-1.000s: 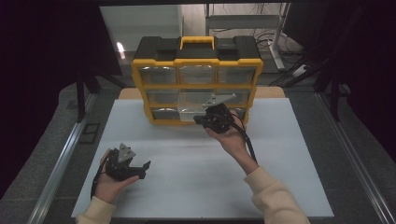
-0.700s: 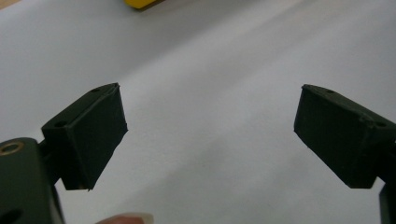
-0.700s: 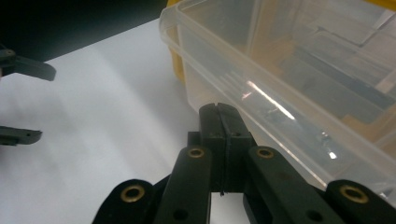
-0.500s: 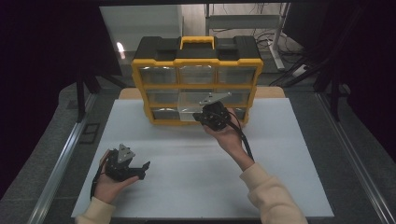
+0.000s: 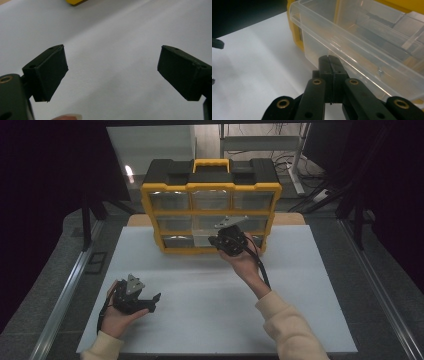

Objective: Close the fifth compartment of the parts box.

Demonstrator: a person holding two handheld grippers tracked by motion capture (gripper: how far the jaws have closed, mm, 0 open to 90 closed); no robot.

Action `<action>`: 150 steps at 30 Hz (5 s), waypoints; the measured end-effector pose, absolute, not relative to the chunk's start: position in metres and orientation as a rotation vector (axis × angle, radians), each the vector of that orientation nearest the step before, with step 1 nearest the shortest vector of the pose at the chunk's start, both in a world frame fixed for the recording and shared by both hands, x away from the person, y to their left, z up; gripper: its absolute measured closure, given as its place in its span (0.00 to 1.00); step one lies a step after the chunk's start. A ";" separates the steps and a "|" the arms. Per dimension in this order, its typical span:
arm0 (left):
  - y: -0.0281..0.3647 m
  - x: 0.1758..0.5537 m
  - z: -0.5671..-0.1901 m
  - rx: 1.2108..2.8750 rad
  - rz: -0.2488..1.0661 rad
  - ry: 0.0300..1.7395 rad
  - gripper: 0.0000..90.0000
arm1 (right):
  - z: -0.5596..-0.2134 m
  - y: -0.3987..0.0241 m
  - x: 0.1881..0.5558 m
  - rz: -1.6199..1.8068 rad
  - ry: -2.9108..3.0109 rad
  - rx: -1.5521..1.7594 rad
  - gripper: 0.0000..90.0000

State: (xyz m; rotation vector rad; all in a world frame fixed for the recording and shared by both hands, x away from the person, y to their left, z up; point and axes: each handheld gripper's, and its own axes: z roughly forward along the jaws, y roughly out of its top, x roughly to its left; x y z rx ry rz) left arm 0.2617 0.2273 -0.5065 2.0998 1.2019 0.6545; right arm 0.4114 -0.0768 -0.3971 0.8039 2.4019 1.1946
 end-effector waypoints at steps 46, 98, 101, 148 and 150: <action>0.228 0.262 -0.506 2.093 0.654 1.201 0.11 | -0.399 -0.071 0.448 1.143 2.332 0.853 1.00; 0.224 0.261 -0.504 2.099 0.654 1.181 0.11 | -0.393 -0.091 0.429 1.245 2.340 0.824 1.00; 0.223 0.262 -0.504 2.098 0.653 1.179 0.11 | -0.393 -0.100 0.420 1.286 2.350 0.836 1.00; 0.224 0.267 -0.505 2.092 0.665 1.184 0.10 | -0.470 -0.281 0.304 1.294 2.332 1.089 0.28; 0.223 0.267 -0.505 2.093 0.666 1.183 0.10 | -0.470 -0.281 0.304 1.298 2.331 1.089 0.28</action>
